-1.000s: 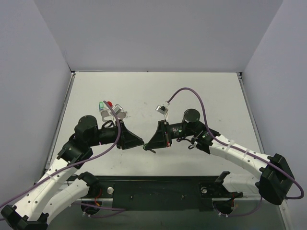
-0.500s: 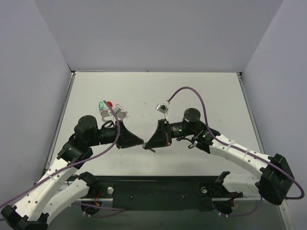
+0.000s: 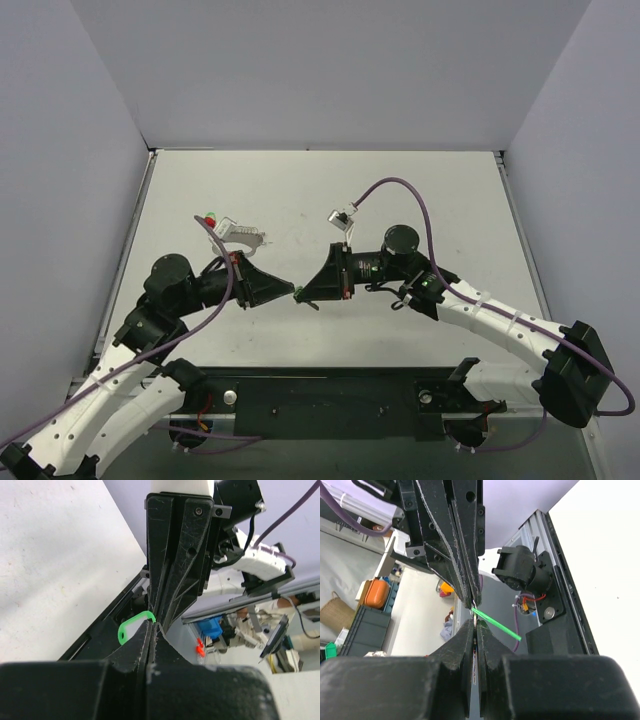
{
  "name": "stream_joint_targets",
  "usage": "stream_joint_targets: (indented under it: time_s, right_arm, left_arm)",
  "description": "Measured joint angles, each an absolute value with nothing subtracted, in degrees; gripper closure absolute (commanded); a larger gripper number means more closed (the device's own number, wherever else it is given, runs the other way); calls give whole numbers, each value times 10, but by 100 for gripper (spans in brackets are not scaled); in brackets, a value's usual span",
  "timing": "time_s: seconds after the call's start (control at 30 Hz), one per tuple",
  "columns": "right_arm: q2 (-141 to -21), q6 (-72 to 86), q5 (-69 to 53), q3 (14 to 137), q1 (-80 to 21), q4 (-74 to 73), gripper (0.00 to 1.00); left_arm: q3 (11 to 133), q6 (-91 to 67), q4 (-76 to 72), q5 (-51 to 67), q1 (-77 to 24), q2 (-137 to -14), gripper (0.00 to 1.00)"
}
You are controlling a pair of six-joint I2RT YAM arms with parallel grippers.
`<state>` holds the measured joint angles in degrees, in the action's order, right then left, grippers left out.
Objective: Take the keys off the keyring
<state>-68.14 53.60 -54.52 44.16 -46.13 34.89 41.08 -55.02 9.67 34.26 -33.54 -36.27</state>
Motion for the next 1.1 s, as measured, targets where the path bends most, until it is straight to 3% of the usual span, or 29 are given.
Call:
stream_joint_targets:
  time_s: [0.63, 0.67, 0.7, 0.83, 0.93, 1.1]
  right_arm:
    - [-740, 630, -450, 443, -474, 466, 100]
    - [-740, 631, -448, 443, -474, 469, 100]
    - [-740, 632, -447, 443, -474, 470, 100]
    - [-740, 634, -445, 443, -474, 470, 100]
    - [-740, 637, -445, 443, -474, 471, 100]
    - [-740, 646, -449, 445, -474, 470, 100]
  left_arm:
    - [344, -668, 55, 141, -345, -276, 100]
    - [344, -669, 55, 138, -346, -274, 98]
    - [344, -669, 55, 136, -346, -274, 84]
    - [344, -664, 60, 128, -348, -271, 57]
    - [348, -658, 72, 120, -348, -269, 51]
    - [372, -641, 105, 117, -348, -269, 50]
